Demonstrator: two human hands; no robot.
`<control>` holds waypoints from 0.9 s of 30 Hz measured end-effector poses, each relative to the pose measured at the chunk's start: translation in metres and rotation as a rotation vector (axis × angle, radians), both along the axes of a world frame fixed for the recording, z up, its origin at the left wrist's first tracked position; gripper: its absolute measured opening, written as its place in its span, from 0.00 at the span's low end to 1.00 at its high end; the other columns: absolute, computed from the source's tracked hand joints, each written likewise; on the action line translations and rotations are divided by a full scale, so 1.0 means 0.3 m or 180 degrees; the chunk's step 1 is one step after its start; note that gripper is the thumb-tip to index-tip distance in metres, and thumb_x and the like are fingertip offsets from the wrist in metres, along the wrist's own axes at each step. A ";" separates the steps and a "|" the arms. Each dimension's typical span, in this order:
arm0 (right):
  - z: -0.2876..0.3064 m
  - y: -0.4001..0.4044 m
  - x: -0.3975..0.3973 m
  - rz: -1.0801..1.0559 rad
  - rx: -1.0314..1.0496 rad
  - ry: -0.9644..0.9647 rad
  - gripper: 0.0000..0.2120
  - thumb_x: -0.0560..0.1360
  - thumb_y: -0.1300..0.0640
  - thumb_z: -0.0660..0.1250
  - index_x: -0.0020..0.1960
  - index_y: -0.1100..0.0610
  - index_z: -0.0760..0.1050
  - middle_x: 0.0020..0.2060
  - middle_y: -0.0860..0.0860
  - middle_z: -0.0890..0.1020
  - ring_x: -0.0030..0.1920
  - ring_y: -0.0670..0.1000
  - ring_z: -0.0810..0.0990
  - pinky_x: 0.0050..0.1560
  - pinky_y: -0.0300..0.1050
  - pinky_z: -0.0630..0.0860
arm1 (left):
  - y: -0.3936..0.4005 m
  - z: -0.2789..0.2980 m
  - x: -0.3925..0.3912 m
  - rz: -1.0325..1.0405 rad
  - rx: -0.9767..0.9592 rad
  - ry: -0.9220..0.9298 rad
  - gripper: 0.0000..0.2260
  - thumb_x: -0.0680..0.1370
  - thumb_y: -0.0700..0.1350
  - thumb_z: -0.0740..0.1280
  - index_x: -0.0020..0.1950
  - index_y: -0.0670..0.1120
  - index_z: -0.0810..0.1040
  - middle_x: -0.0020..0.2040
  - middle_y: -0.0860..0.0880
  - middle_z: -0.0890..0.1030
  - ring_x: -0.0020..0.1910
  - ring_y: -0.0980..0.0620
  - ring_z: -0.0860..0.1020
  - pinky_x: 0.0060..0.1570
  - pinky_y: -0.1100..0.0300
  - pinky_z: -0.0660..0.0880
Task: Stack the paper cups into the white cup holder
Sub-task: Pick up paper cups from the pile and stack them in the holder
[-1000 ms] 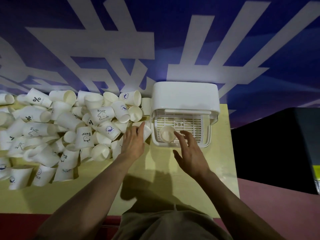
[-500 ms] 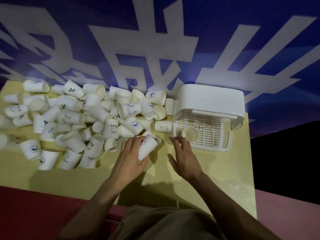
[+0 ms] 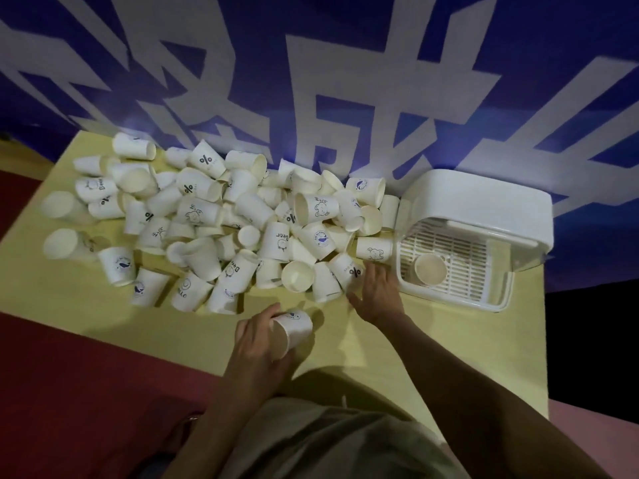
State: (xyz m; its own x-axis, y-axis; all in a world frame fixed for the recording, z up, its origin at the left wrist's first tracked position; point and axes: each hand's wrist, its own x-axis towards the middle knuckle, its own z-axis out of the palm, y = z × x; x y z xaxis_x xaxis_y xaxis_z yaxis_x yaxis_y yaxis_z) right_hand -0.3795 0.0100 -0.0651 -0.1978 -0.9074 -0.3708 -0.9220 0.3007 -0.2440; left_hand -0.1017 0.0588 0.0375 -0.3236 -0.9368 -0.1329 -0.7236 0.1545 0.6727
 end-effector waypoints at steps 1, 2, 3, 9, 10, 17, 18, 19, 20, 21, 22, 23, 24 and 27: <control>-0.001 -0.002 0.012 -0.0029 0.0027 -0.0022 0.42 0.76 0.37 0.66 0.79 0.59 0.55 0.71 0.60 0.69 0.70 0.63 0.67 0.74 0.59 0.60 | 0.003 -0.005 0.011 0.0004 0.0051 -0.0002 0.37 0.72 0.65 0.67 0.74 0.44 0.69 0.66 0.51 0.75 0.61 0.51 0.68 0.54 0.53 0.72; -0.002 -0.004 0.026 -0.0062 0.0023 -0.0082 0.41 0.77 0.37 0.66 0.79 0.59 0.55 0.70 0.60 0.69 0.69 0.63 0.68 0.72 0.60 0.62 | 0.006 -0.011 0.023 -0.0036 0.0064 -0.0018 0.37 0.71 0.65 0.67 0.73 0.44 0.69 0.66 0.51 0.75 0.61 0.51 0.68 0.55 0.52 0.72; 0.003 -0.006 0.041 -0.0109 0.0044 -0.0160 0.39 0.77 0.39 0.66 0.78 0.59 0.55 0.69 0.60 0.69 0.68 0.64 0.69 0.70 0.60 0.65 | 0.008 -0.013 0.036 -0.0089 0.0070 -0.0038 0.36 0.71 0.65 0.67 0.73 0.44 0.70 0.66 0.51 0.75 0.60 0.50 0.68 0.55 0.51 0.73; 0.020 0.020 0.064 -0.0505 0.0012 -0.0577 0.37 0.76 0.46 0.70 0.75 0.59 0.57 0.67 0.61 0.69 0.68 0.63 0.68 0.65 0.59 0.72 | -0.012 -0.001 0.082 -0.0498 -0.0109 0.0087 0.26 0.75 0.59 0.66 0.71 0.51 0.71 0.64 0.53 0.74 0.58 0.52 0.70 0.57 0.50 0.73; 0.027 0.035 0.062 -0.0483 -0.0039 -0.0616 0.37 0.75 0.47 0.71 0.75 0.59 0.57 0.67 0.61 0.69 0.68 0.63 0.68 0.65 0.58 0.72 | -0.018 0.002 0.082 -0.0473 -0.0014 0.0118 0.26 0.75 0.60 0.66 0.72 0.53 0.71 0.64 0.54 0.72 0.59 0.52 0.70 0.57 0.51 0.73; 0.127 0.226 0.046 -0.0190 -0.0721 -0.0954 0.33 0.69 0.55 0.76 0.69 0.60 0.67 0.62 0.59 0.69 0.59 0.62 0.72 0.53 0.60 0.81 | -0.057 -0.016 0.033 -0.0625 0.0415 -0.0045 0.32 0.76 0.59 0.70 0.77 0.59 0.63 0.66 0.56 0.63 0.67 0.52 0.68 0.65 0.48 0.73; 0.147 0.262 0.037 -0.0168 -0.0784 -0.0990 0.33 0.70 0.55 0.76 0.70 0.58 0.66 0.62 0.58 0.68 0.59 0.61 0.72 0.52 0.57 0.81 | -0.058 -0.019 0.013 -0.0648 0.0402 -0.0075 0.33 0.76 0.57 0.71 0.78 0.59 0.60 0.67 0.56 0.63 0.68 0.52 0.67 0.66 0.49 0.72; 0.164 0.297 0.025 -0.0128 -0.0853 -0.1014 0.34 0.70 0.54 0.75 0.72 0.58 0.65 0.62 0.57 0.67 0.59 0.59 0.72 0.53 0.55 0.81 | -0.061 -0.020 -0.011 -0.0660 0.0378 -0.0086 0.35 0.76 0.55 0.72 0.79 0.57 0.58 0.68 0.55 0.64 0.69 0.51 0.66 0.66 0.51 0.71; 0.182 0.332 0.007 -0.0091 -0.0930 -0.1019 0.35 0.71 0.53 0.76 0.73 0.58 0.64 0.63 0.56 0.66 0.59 0.58 0.72 0.54 0.52 0.80 | -0.061 -0.017 -0.046 -0.0664 0.0351 -0.0071 0.36 0.77 0.54 0.72 0.79 0.55 0.57 0.70 0.53 0.65 0.70 0.51 0.66 0.67 0.52 0.69; 0.196 0.364 -0.015 -0.0074 -0.0989 -0.1006 0.35 0.72 0.53 0.76 0.73 0.59 0.64 0.63 0.55 0.66 0.59 0.58 0.72 0.54 0.50 0.79 | -0.060 -0.010 -0.084 -0.0660 0.0318 -0.0046 0.36 0.77 0.53 0.72 0.79 0.53 0.57 0.71 0.51 0.66 0.71 0.50 0.66 0.67 0.54 0.68; 0.209 0.392 -0.042 -0.0104 -0.1036 -0.0992 0.35 0.72 0.52 0.76 0.73 0.59 0.64 0.63 0.55 0.66 0.60 0.57 0.72 0.55 0.48 0.79 | -0.059 0.000 -0.129 -0.0663 0.0252 -0.0016 0.35 0.77 0.52 0.73 0.78 0.52 0.58 0.71 0.50 0.67 0.70 0.49 0.67 0.66 0.54 0.69; 0.221 0.417 -0.070 -0.0165 -0.1051 -0.1002 0.34 0.73 0.52 0.75 0.72 0.58 0.64 0.63 0.54 0.67 0.61 0.56 0.71 0.56 0.48 0.80 | -0.060 0.012 -0.179 -0.0678 0.0141 0.0020 0.33 0.77 0.51 0.73 0.77 0.51 0.59 0.70 0.49 0.69 0.69 0.48 0.68 0.65 0.53 0.71; 0.238 0.438 -0.098 -0.0257 -0.1050 -0.1021 0.32 0.73 0.51 0.75 0.72 0.55 0.65 0.63 0.54 0.67 0.61 0.54 0.70 0.57 0.49 0.80 | -0.064 0.023 -0.231 -0.0708 0.0004 0.0063 0.32 0.76 0.51 0.73 0.75 0.50 0.61 0.68 0.48 0.70 0.67 0.48 0.69 0.63 0.52 0.73; 0.275 0.487 -0.189 -0.0535 -0.1106 -0.0983 0.30 0.73 0.51 0.76 0.71 0.47 0.66 0.64 0.53 0.65 0.60 0.53 0.71 0.58 0.51 0.80 | -0.098 0.057 -0.398 -0.0829 -0.0321 0.0200 0.30 0.76 0.48 0.73 0.74 0.51 0.63 0.67 0.49 0.69 0.65 0.48 0.70 0.62 0.50 0.74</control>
